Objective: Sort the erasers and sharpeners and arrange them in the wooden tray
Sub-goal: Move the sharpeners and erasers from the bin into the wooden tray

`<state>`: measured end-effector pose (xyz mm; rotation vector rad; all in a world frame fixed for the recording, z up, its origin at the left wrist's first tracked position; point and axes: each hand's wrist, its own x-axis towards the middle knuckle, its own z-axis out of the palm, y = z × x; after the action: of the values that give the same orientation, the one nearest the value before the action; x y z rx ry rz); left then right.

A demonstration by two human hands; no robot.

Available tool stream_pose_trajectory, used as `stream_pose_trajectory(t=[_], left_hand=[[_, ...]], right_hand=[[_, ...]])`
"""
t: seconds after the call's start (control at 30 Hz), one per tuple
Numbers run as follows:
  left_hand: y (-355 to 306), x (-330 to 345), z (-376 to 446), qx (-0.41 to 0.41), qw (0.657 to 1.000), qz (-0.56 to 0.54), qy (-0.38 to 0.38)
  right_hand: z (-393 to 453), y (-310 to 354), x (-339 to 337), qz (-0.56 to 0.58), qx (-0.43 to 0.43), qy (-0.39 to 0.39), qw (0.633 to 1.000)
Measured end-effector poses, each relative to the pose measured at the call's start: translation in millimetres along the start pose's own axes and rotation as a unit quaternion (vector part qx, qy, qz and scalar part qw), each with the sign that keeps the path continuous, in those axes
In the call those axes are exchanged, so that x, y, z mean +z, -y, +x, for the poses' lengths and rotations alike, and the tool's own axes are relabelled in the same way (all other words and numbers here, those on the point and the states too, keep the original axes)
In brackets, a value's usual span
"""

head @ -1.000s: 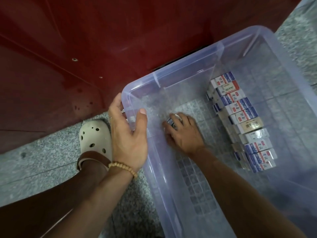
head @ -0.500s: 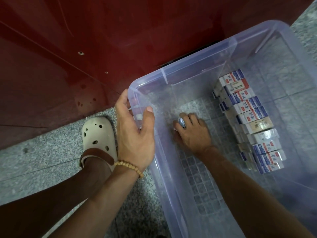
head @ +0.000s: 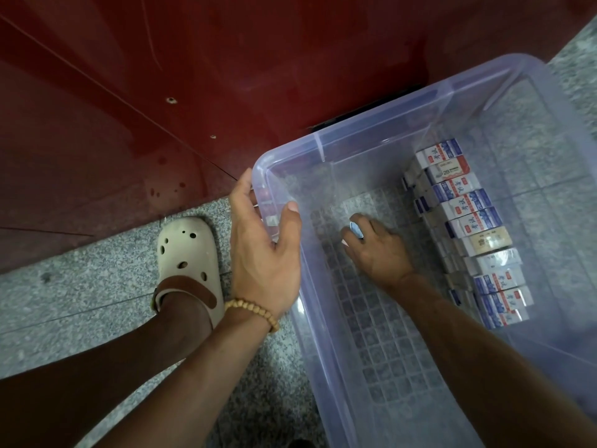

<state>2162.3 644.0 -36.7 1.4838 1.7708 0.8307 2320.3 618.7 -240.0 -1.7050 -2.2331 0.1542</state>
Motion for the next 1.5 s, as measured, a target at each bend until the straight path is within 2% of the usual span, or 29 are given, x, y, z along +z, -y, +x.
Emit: stream_pose_trajectory(t=[0.1,0.17,0.2,0.27,0.33,0.37,0.43,0.53,0.67,0.83,0.93,1.03,1.13,1.33,1.4,1.5], left_hand=[[-1,0,0,-0.005,1.000,0.003,0.002],[0,0,-1,-0.003,1.000,0.003,0.005],[0,0,-1,-0.004,1.000,0.004,0.005],[1,-1,0,-0.008,1.000,0.008,0.005],[0,-3,2,-0.014,1.000,0.017,0.009],[-1,-5,2,-0.016,1.000,0.020,0.015],[-6,-9,4,-0.017,0.999,0.029,0.026],[-20,-21,3,-0.024,0.997,0.061,0.027],[-49,-47,-8,0.022,0.997,0.078,0.005],[-93,-84,-23,0.117,0.993,0.032,0.006],[-118,-110,-30,0.157,0.987,-0.027,0.005],[-139,-139,-36,0.181,0.980,-0.079,0.014],[-157,-167,-40,0.211,0.971,-0.114,0.011],[-191,-224,-41,0.241,0.953,-0.181,-0.014],[-196,-243,-39,0.237,0.951,-0.198,-0.025],[-196,-267,-37,0.267,0.946,-0.181,-0.040]], right_hand=[[6,3,-2,0.055,0.053,-0.001,0.997],[13,10,-10,0.140,0.173,-0.016,0.975],[17,13,-16,0.198,0.251,-0.016,0.947],[24,19,-34,0.329,0.399,-0.018,0.856],[31,25,-58,0.468,0.506,-0.058,0.723],[34,28,-72,0.513,0.545,-0.068,0.659],[37,36,-102,0.577,0.583,-0.065,0.568],[46,48,-143,0.664,0.568,-0.089,0.478],[68,72,-197,0.740,0.516,-0.120,0.414],[106,112,-275,0.761,0.487,-0.158,0.398],[126,135,-318,0.758,0.460,-0.163,0.434],[142,162,-356,0.769,0.420,-0.175,0.448],[157,192,-392,0.757,0.409,-0.201,0.469],[181,253,-443,0.711,0.402,-0.205,0.539],[188,270,-453,0.713,0.388,-0.204,0.548],[194,294,-456,0.725,0.381,-0.199,0.538]])
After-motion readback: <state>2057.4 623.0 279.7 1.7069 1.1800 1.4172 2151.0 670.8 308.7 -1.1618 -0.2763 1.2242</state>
